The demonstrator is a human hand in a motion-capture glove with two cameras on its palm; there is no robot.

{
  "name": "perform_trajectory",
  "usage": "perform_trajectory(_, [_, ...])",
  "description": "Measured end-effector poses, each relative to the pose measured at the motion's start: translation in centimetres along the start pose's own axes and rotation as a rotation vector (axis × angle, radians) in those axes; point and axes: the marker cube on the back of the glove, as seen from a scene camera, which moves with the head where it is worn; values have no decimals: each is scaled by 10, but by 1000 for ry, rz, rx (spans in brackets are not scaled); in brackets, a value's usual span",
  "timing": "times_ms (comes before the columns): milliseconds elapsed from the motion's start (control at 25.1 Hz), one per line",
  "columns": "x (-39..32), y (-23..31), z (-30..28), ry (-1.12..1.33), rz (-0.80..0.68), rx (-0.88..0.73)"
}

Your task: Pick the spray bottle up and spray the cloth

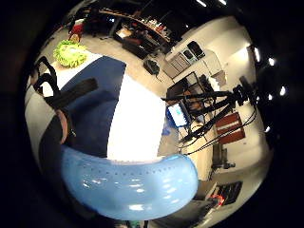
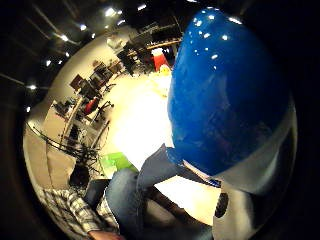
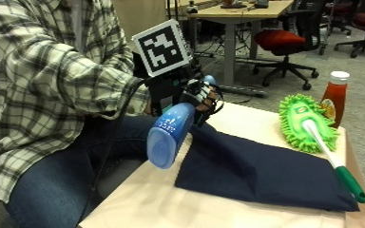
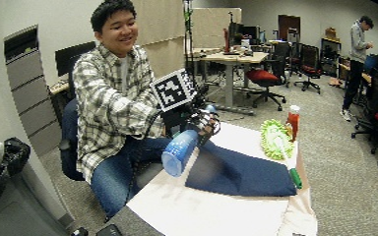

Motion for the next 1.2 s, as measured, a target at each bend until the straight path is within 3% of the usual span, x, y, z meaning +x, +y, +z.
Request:
perform_trajectory(319, [-24,7,11,75,-106,-45])
perform_trajectory(558, [-17,11,14,99,-88,-40])
perform_trajectory(1197, [4,14,-7,-520,335,72])
